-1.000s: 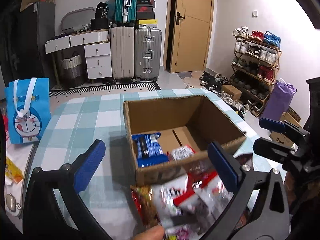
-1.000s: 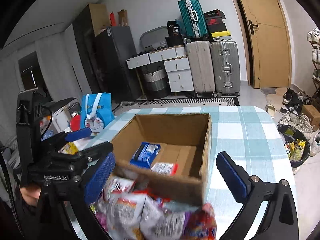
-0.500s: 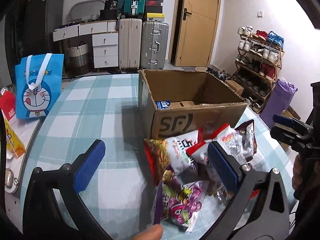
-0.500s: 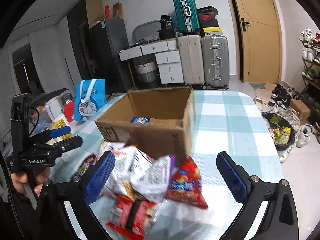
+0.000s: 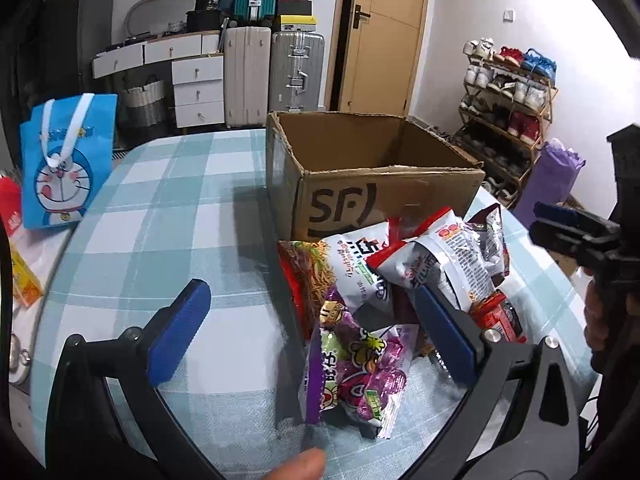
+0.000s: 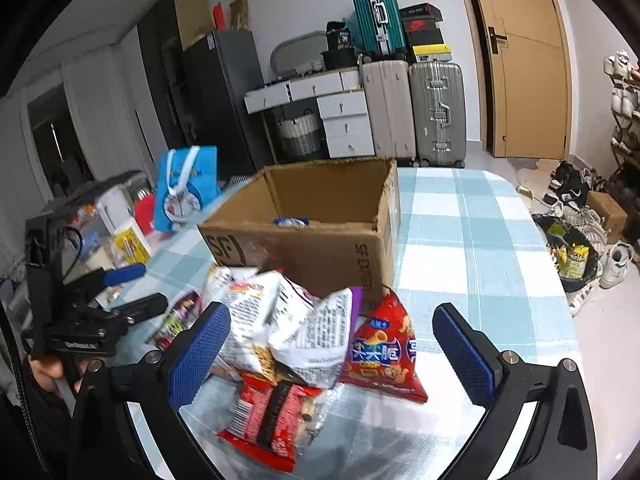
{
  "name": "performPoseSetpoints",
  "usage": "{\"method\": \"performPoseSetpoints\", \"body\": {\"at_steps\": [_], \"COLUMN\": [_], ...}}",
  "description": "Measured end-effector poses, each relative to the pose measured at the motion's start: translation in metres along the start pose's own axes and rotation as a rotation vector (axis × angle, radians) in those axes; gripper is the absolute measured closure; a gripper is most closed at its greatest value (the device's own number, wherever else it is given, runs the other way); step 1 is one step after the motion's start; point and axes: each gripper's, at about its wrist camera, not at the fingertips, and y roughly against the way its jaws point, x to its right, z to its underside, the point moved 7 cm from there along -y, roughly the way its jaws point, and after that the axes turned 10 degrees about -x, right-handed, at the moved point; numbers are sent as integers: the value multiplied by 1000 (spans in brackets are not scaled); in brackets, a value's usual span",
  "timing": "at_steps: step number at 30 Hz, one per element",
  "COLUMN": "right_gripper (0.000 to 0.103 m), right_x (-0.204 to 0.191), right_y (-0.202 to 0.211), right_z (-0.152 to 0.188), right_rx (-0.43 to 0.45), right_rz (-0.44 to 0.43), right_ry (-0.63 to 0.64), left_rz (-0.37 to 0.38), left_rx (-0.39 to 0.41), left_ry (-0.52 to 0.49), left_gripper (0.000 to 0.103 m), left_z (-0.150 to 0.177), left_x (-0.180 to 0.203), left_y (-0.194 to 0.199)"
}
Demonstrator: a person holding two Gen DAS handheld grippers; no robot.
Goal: Organize snacks
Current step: 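Return both tools to the pile and grasp the red wafer pack with the right tool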
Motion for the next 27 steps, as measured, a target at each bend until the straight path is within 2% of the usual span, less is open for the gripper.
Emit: {"method": "performPoseSetpoints", "body": {"at_steps": [2, 6, 9, 13, 17, 23, 27], "right_gripper": [0, 0, 0, 0, 0, 0, 0], "right_x": [2, 12, 24, 27, 15, -7, -24], "right_y": [-4, -11, -14, -8, -10, -15, -22], "right_z": [1, 3, 6, 7, 12, 20, 30], "right_rx": [-13, -42, -77, -87, -120, -172, -212], "right_rz": [34, 50, 86, 62, 48, -10, 3], "right_ry": [5, -9, -28, -32, 25, 56, 98], "left_rz": [-8, -36, -18, -7, -12, 12, 19], "left_rx": [-17, -55, -69, -104, -113, -131, -130], "left_ry": [-1, -17, -31, -57, -106, -118, -113], "left_gripper": [1, 1, 1, 1, 1, 1, 1], "left_z": [2, 5, 8, 12, 17, 19, 19], "left_x": [-1, -4, -4, -2, 5, 8, 6], "left_y": [-6, -18, -23, -30, -33, -35, -32]}}
